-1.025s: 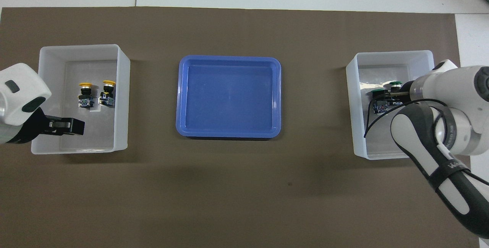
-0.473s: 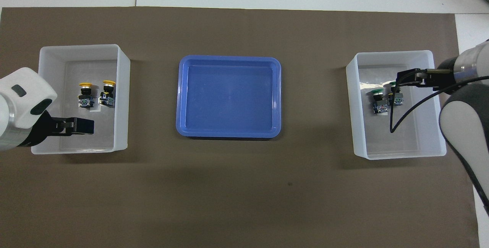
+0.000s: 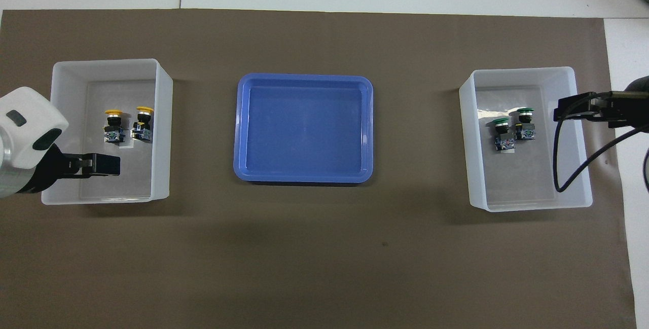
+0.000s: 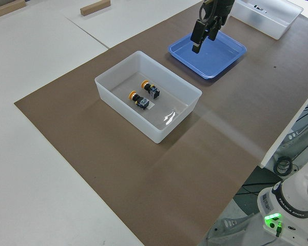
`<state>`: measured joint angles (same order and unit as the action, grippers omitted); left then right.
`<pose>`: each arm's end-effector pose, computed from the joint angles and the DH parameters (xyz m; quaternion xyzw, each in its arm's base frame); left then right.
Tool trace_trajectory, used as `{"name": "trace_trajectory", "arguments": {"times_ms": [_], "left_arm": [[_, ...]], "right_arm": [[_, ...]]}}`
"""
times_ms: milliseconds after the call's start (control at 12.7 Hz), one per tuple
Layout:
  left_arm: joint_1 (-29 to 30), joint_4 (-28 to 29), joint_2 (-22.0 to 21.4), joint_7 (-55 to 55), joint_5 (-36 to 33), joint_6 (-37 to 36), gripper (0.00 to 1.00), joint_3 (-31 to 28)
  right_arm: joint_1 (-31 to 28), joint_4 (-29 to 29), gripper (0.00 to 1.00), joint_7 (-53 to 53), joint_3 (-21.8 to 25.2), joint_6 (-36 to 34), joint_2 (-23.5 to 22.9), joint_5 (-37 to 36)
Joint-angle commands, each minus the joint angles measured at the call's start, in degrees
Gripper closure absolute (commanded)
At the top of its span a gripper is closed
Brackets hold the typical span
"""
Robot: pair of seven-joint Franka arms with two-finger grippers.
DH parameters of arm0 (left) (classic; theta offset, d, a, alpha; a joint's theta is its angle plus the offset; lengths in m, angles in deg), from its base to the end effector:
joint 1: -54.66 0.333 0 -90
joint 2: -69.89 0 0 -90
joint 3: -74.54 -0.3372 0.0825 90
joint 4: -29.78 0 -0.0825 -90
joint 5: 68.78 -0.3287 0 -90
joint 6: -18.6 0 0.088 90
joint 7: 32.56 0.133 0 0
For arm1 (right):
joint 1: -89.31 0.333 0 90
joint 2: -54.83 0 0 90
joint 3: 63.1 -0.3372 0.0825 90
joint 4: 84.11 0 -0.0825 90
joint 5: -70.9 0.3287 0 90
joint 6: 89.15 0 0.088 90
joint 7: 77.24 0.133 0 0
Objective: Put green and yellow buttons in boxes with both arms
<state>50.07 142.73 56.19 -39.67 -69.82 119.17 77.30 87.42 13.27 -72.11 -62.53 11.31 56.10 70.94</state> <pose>0.4255 -0.0550 0.5777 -0.9998 0.0030 -0.0131 0.0131 0.5080 -0.0218 0.5930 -0.9971 0.0662 -0.0379 0.0013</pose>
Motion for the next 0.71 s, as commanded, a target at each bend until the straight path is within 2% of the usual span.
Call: {"name": "trace_trajectory", "arguments": {"times_ms": [0,631], "left_arm": [[-0.2,0.3,-0.9,-0.8,-1.0,0.5,0.0,-0.4],[0.9,-1.9,-0.1,-0.5,1.4,-1.3,0.0,-1.0]], "right_arm": [[-0.5,0.3,0.0,0.6,-0.3,-1.9,0.5,1.0],[0.0,0.9,0.0,0.4,-0.6,-4.1,0.9,0.6]]}}
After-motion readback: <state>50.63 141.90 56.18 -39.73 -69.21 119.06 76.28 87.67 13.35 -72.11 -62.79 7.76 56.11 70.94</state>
